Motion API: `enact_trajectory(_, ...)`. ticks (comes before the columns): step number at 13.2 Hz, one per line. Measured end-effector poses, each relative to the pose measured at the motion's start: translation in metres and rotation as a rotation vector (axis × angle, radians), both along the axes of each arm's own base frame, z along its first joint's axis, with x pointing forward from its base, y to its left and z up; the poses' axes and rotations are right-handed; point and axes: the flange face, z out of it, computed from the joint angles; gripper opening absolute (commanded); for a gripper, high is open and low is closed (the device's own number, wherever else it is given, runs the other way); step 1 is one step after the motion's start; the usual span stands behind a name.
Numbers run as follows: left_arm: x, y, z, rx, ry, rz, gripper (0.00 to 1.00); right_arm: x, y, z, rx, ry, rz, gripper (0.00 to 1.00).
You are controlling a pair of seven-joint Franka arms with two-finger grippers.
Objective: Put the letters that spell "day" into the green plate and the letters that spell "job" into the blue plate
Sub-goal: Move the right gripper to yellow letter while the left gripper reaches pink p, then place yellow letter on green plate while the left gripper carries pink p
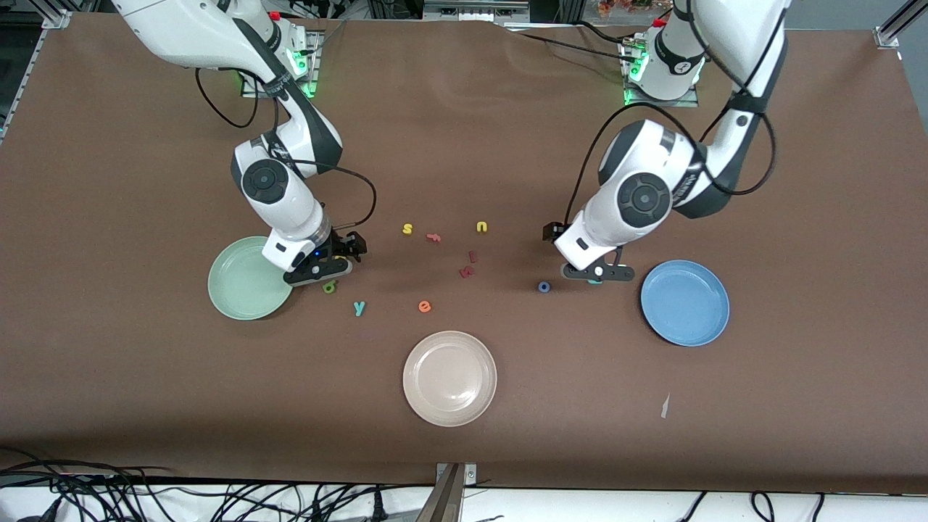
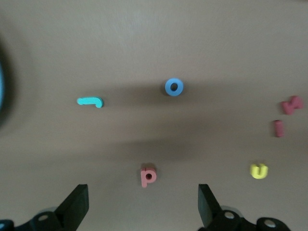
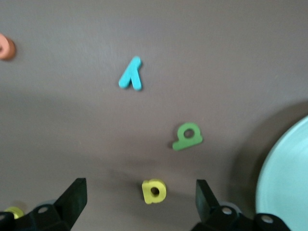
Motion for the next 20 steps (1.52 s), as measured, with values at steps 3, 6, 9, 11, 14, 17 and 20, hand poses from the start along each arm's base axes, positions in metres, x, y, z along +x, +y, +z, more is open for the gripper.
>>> enact_trajectory(3, -0.029, 0.003, -0.046, 0.001, -0.025, -0.001, 1.0, -0.006, -0.003, -0.007, 0.0, 0.005, 0.001, 0.93)
enact_trajectory(6, -0.068, -0.01, -0.082, -0.002, -0.066, -0.002, 1.0, -0.01, -0.004, -0.011, -0.002, 0.001, 0.01, 0.9)
enact_trajectory(9, -0.091, -0.02, -0.097, 0.005, -0.07, -0.027, 1.0, -0.013, -0.005, -0.016, -0.003, -0.013, 0.028, 0.88)
enact_trajectory(11, -0.094, -0.019, -0.099, 0.024, -0.078, -0.064, 0.96, -0.014, -0.007, -0.022, -0.004, -0.005, 0.026, 0.88)
enact_trajectory(14, -0.098, -0.017, -0.102, 0.035, -0.073, -0.077, 0.94, -0.015, -0.01, -0.032, -0.003, 0.005, 0.022, 0.78)
enact_trajectory(17, -0.101, -0.015, -0.107, 0.041, -0.064, -0.079, 0.89, -0.015, -0.011, -0.037, 0.0, 0.008, 0.02, 0.67)
enact_trajectory(20, -0.105, -0.014, -0.115, 0.046, -0.051, -0.083, 0.67, -0.017, -0.01, -0.042, -0.002, 0.005, 0.036, 0.58)
